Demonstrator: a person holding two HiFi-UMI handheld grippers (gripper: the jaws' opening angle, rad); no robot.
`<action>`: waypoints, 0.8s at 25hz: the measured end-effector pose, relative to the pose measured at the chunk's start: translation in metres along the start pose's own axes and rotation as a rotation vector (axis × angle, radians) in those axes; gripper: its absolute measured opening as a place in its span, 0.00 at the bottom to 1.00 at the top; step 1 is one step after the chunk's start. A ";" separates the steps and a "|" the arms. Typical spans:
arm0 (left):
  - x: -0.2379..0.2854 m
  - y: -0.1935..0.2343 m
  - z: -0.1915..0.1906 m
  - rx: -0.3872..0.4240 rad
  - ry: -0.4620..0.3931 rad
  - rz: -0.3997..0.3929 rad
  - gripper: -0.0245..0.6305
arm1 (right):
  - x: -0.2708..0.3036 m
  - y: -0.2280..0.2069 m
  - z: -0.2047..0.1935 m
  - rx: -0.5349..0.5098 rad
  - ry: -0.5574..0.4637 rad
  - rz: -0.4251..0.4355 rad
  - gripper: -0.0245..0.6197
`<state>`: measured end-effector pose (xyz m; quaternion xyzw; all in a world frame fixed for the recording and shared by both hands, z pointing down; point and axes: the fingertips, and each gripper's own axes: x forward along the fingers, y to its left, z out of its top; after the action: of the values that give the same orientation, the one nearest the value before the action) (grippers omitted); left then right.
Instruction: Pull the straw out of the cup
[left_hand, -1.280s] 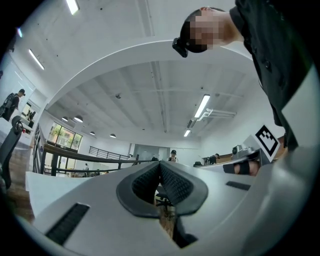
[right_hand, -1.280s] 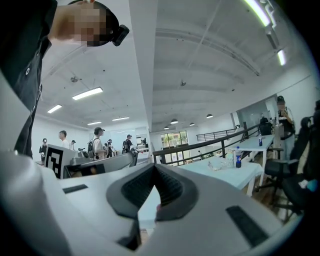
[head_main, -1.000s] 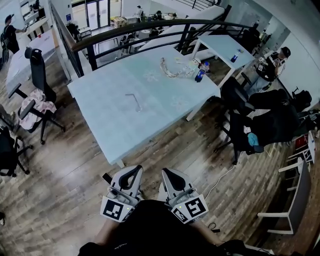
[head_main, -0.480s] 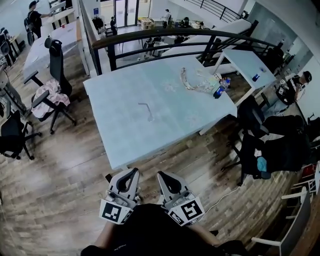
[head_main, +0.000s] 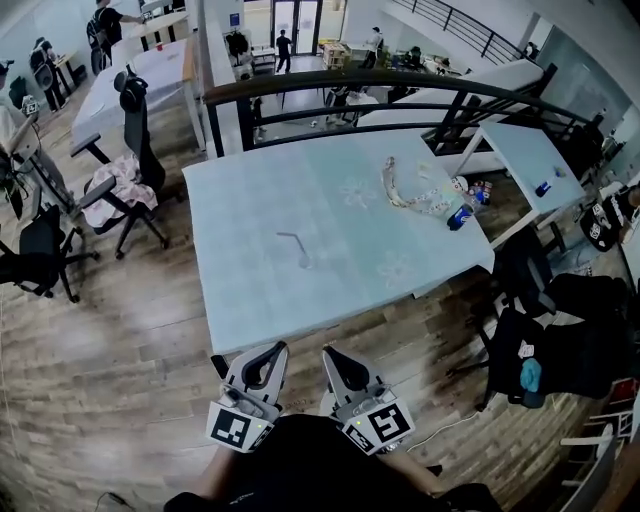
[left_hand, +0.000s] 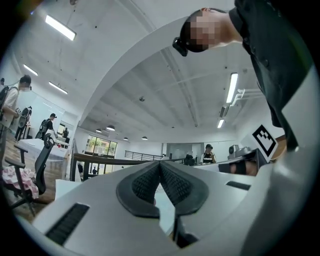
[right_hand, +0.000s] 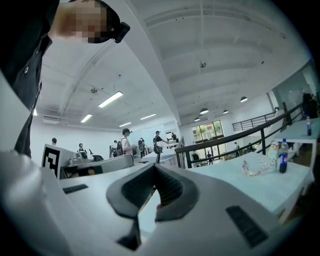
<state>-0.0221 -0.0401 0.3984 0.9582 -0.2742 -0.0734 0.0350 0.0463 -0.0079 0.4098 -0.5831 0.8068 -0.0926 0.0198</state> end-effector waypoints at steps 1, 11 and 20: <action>0.007 -0.003 -0.001 0.003 0.005 0.010 0.06 | 0.000 -0.008 0.002 0.001 0.002 0.011 0.05; 0.070 -0.035 -0.003 0.036 0.002 0.141 0.06 | -0.008 -0.083 0.019 0.000 0.009 0.145 0.05; 0.110 -0.058 -0.015 0.092 0.023 0.222 0.06 | -0.023 -0.134 0.022 0.000 0.018 0.207 0.05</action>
<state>0.1026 -0.0491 0.3941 0.9234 -0.3812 -0.0454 0.0020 0.1823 -0.0292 0.4096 -0.4957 0.8629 -0.0955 0.0221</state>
